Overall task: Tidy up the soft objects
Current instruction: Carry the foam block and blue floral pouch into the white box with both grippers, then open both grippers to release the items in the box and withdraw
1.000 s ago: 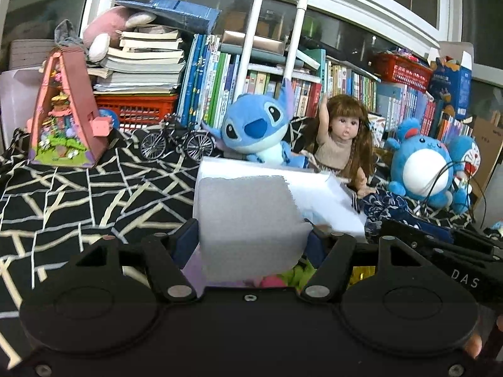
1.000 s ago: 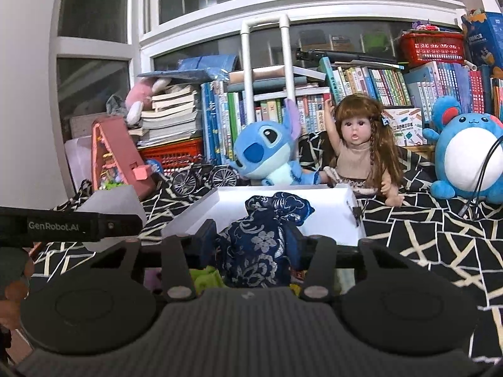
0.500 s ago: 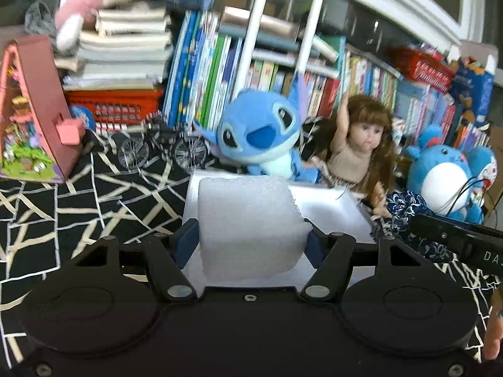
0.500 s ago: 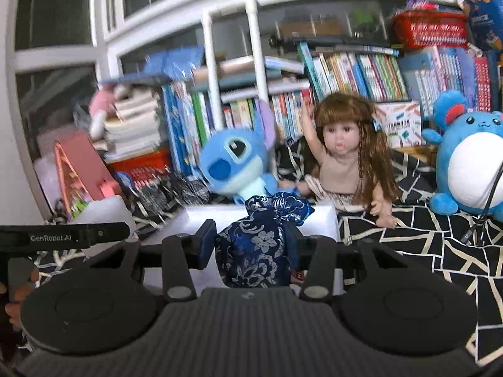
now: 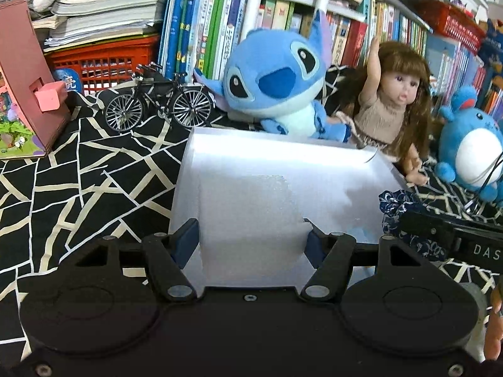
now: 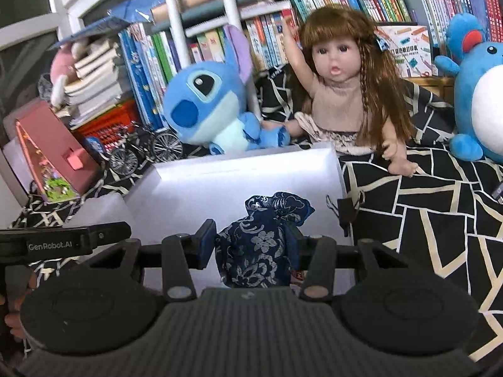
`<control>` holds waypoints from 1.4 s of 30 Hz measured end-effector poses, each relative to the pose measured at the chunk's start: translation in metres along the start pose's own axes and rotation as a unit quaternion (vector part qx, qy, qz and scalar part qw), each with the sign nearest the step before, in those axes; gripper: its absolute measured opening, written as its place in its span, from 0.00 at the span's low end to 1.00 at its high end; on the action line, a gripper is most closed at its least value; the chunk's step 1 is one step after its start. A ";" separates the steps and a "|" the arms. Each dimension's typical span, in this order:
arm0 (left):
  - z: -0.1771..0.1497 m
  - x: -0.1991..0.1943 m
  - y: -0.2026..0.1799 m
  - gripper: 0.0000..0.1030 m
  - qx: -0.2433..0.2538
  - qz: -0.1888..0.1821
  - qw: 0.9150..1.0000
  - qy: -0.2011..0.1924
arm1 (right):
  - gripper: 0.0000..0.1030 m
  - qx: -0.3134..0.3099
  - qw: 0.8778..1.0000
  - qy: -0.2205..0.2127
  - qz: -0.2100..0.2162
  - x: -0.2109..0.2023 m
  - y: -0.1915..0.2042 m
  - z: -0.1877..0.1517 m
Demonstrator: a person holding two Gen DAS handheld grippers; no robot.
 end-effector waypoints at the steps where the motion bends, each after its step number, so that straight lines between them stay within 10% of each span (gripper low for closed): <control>1: -0.001 0.003 -0.001 0.64 0.003 0.002 1.000 0.002 | 0.49 0.001 1.000 0.001 -0.003 0.002 -0.001 0.000; 31: -0.008 0.026 -0.002 0.66 -0.021 -0.014 1.000 0.019 | 0.55 0.026 0.999 0.019 -0.011 0.024 -0.008 -0.020; 42: -0.011 0.014 -0.006 0.81 0.003 -0.001 1.000 0.006 | 0.79 0.021 1.000 0.005 0.005 0.012 -0.001 -0.019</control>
Point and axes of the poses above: each gripper's, at about its wrist camera, not at the fingertips, and x roughly the way its jaws point, y to its left, z to its top, the point moved 7 cm from there along x, roughly the way its jaws point, and after that the axes turned 3 degrees about x, right-handed, at the moved point
